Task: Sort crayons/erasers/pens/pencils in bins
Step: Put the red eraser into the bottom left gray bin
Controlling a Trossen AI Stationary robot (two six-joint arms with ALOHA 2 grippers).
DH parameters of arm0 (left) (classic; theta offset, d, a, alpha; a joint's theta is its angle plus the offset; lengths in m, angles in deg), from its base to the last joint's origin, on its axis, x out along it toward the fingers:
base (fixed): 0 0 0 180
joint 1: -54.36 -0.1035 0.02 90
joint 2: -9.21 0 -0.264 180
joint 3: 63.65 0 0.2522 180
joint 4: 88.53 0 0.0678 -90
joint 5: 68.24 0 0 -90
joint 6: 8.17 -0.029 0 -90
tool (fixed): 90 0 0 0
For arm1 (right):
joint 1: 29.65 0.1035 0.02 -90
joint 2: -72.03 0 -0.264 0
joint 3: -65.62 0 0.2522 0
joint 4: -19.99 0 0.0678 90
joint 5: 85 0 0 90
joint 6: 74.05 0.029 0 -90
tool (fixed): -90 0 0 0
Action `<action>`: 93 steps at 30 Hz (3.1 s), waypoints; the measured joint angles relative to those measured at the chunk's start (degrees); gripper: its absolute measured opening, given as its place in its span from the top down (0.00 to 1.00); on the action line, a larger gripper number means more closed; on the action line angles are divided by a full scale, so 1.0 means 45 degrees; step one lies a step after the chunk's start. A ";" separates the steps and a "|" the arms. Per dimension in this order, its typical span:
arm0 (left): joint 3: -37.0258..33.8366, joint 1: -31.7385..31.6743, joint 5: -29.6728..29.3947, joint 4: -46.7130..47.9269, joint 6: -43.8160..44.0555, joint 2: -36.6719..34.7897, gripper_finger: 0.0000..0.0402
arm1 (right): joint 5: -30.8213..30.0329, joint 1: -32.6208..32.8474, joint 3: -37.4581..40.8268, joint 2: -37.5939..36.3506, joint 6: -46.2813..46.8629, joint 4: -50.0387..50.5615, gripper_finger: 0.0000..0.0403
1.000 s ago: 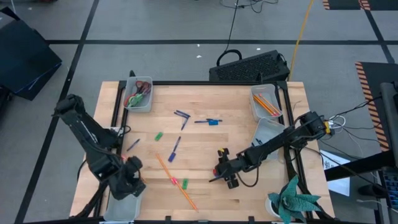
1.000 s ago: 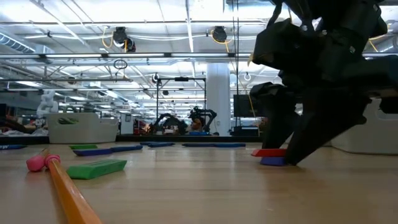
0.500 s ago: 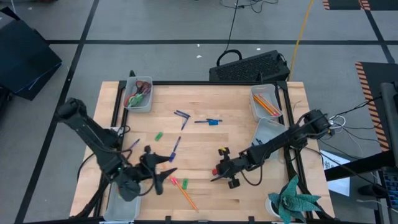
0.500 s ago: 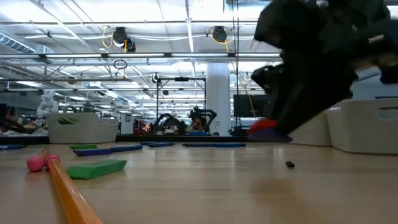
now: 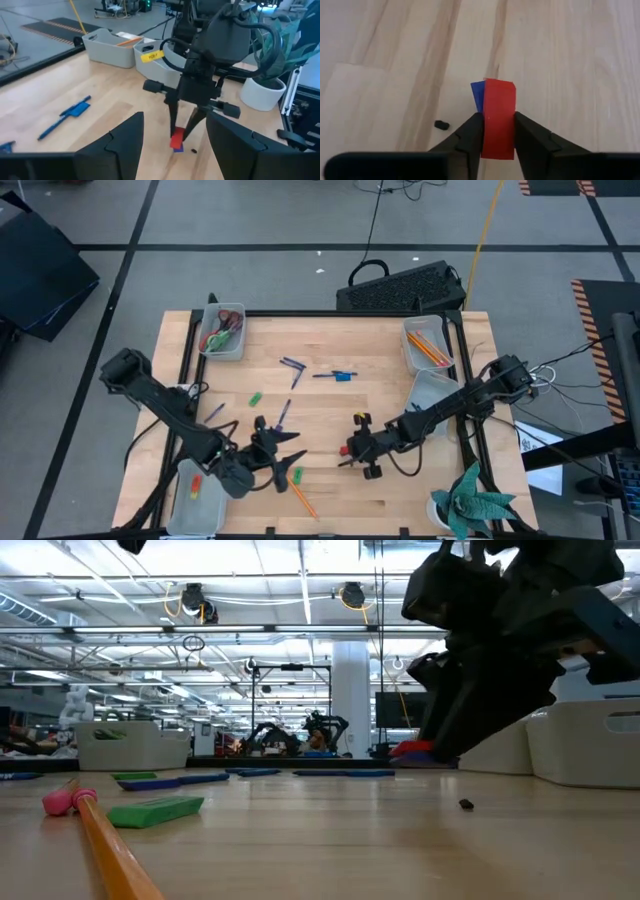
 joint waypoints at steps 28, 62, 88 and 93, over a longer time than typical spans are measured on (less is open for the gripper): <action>-0.0010 -0.0069 0.0009 0.0228 0.1607 0.1357 0.46 | -0.0362 -0.0012 -0.0029 0.0657 -0.0493 -0.1149 0.59; 0.0005 -0.0180 -0.0431 -0.5518 -0.0963 0.3635 0.46 | 0.0518 -0.0505 -0.0024 -0.0911 -0.0887 -0.1501 0.86; 0.2657 -0.2531 0.6866 -1.3177 -0.7839 0.6924 0.46 | -0.1028 0.2402 -0.0019 -0.3832 -0.3791 -0.6576 0.86; 0.2725 -0.1872 0.4667 -1.3272 -0.9103 0.6890 0.46 | -0.1302 0.2450 -0.0019 -0.3832 -0.3792 -0.6690 0.86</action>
